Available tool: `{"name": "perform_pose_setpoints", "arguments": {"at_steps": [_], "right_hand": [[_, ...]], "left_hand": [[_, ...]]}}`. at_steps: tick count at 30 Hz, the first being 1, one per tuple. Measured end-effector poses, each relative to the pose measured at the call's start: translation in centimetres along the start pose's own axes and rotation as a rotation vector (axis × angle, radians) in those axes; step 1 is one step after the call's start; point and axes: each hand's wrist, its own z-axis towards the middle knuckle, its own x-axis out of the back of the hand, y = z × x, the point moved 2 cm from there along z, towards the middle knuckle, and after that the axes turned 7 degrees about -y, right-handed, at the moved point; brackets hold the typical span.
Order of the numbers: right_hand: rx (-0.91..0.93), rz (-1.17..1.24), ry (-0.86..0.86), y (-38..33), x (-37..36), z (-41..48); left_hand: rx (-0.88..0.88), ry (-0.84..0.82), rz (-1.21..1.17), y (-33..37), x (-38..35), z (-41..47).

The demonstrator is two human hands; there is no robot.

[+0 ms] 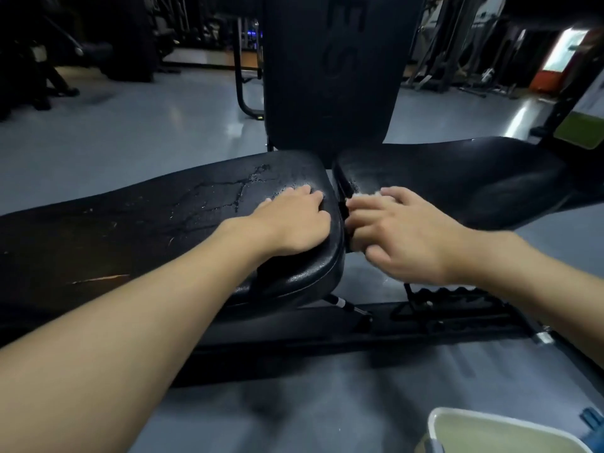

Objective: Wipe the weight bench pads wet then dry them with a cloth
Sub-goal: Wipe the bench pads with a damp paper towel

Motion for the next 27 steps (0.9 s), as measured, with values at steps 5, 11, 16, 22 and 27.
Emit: {"name": "perform_pose_setpoints", "arguments": {"at_steps": [5, 11, 16, 22, 27], "right_hand": [[0.118, -0.126, 0.103, 0.9, -1.3, -2.1], [0.188, -0.234, 0.209, 3.2, -3.0, -5.8], [0.037, -0.283, 0.348, 1.7, -3.3, -4.8], [-0.089, -0.026, 0.537, 4.1, -4.2, -7.5], [-0.216, 0.625, 0.712, 1.3, 0.4, -4.3]], "left_hand": [[0.045, -0.025, -0.002, 0.8, -0.1, 0.2], [0.051, 0.013, 0.038, 0.9, -0.5, -0.3], [0.054, 0.015, 0.094, 1.3, -0.4, -0.4], [0.008, 0.015, 0.112, 0.5, -0.5, -0.5], [-0.083, -0.011, -0.066, -1.4, 0.4, -0.9]]}}
